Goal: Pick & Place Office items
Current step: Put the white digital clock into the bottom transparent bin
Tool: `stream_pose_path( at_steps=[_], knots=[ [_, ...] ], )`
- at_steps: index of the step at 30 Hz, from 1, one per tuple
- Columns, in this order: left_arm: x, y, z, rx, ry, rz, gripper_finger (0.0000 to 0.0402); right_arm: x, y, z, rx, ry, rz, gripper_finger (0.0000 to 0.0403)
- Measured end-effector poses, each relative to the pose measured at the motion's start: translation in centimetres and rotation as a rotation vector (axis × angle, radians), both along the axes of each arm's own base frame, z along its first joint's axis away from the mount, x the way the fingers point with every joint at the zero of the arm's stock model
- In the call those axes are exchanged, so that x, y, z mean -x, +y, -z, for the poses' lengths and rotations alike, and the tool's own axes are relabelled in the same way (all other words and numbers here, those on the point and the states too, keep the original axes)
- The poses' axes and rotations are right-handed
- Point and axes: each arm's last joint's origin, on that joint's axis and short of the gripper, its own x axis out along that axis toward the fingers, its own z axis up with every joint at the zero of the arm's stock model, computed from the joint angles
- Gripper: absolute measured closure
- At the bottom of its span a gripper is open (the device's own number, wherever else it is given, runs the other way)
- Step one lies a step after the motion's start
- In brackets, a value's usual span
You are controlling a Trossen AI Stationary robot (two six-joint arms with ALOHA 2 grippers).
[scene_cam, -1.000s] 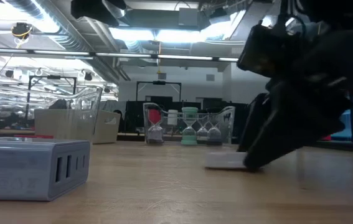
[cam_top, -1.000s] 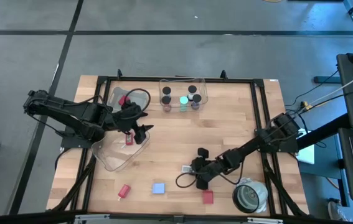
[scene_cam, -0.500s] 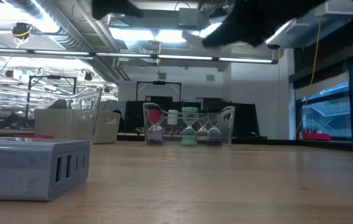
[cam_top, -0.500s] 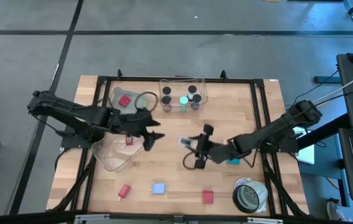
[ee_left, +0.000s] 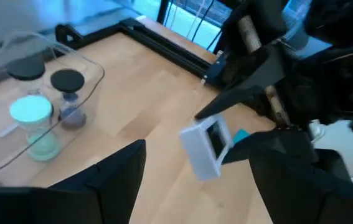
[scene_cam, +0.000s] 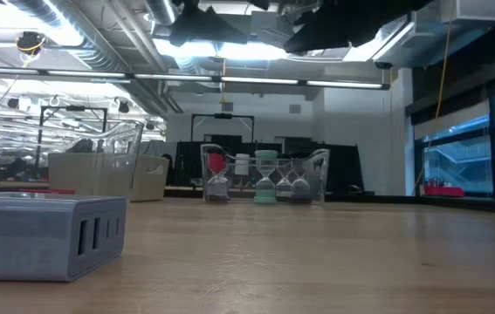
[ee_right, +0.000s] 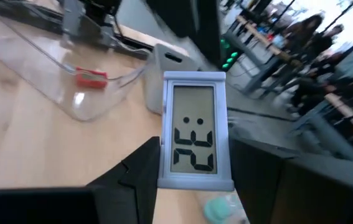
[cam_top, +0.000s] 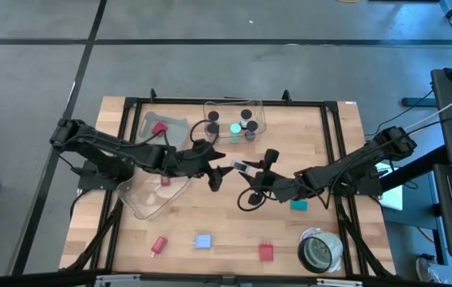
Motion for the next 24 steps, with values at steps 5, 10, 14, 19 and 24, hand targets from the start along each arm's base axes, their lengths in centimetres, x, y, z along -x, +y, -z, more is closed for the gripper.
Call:
stream_pose_path(
  at_steps=[5, 10, 14, 19, 24],
  knots=[
    [-0.3, 0.9, 0.2, 0.066, 0.000, 0.033, 0.0121, -0.1, -0.1, -0.3, 0.094, 0.023, -0.010, 0.0242],
    [-0.5, 1.3, 0.3, 0.076, 0.001, 0.025, 0.0121, -0.4, 0.0, -1.1, 0.144, -0.017, -0.024, 0.0242],
    [-0.8, 1.2, 0.0, 0.056, -0.030, 0.057, 0.0124, -0.4, 0.0, -1.1, 0.152, -0.019, -0.029, 0.0242],
    [-0.9, 1.0, -0.3, 0.037, -0.046, 0.127, 0.0160, -0.4, 0.0, -1.1, 0.154, -0.019, -0.030, 0.0242],
    [-0.9, 1.0, -0.2, 0.054, -0.042, 0.154, 0.0222, -0.4, 0.0, -1.1, 0.164, -0.014, -0.032, 0.0242]
  ],
)
